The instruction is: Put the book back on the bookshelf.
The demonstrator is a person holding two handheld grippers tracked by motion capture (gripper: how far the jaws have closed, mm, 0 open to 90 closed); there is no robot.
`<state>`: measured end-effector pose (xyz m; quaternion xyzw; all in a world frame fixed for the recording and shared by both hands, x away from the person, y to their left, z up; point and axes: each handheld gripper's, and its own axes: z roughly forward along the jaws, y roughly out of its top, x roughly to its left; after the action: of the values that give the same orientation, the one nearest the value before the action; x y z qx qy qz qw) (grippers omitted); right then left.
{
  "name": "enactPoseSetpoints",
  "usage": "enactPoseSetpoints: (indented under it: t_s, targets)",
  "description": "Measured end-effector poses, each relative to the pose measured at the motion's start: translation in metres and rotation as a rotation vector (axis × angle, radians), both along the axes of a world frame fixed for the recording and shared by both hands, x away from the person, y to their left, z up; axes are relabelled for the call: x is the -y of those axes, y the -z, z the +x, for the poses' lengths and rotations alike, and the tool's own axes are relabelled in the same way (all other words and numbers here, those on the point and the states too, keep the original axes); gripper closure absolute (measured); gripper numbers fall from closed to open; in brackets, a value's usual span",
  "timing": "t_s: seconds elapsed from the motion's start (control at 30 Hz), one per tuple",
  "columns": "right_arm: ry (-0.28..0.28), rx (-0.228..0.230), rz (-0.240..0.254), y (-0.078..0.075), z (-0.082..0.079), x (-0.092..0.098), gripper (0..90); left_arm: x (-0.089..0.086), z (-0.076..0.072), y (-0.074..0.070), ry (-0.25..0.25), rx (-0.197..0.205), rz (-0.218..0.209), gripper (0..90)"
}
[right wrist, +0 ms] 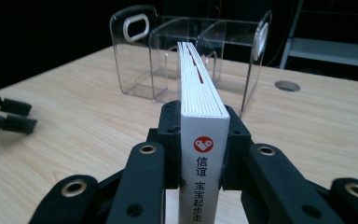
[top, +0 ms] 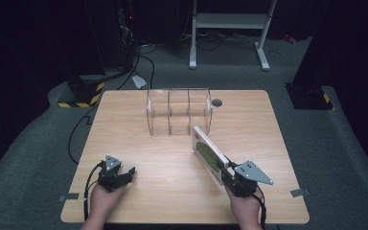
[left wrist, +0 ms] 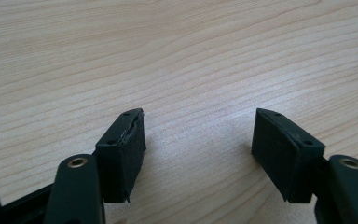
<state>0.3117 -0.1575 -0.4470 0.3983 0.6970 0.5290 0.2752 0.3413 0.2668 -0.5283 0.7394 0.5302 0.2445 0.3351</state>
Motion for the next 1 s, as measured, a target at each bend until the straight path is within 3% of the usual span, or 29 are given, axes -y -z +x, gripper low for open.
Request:
enactPoseSetpoints:
  t_s: [0.17,0.4,1.0]
  targets:
    - [0.045,0.019,-0.027,-0.008,0.009,-0.012,75.2,0.000,0.000,0.000,0.002,0.000,0.000,34.6]
    - [0.109,0.010,-0.036,-0.014,0.045,-0.019,75.2,0.000,0.000,0.000,0.002,0.000,-0.001,34.5]
    - [0.175,-0.006,-0.038,-0.024,0.100,-0.040,75.1,0.000,0.000,0.000,0.002,-0.001,0.000,34.6]
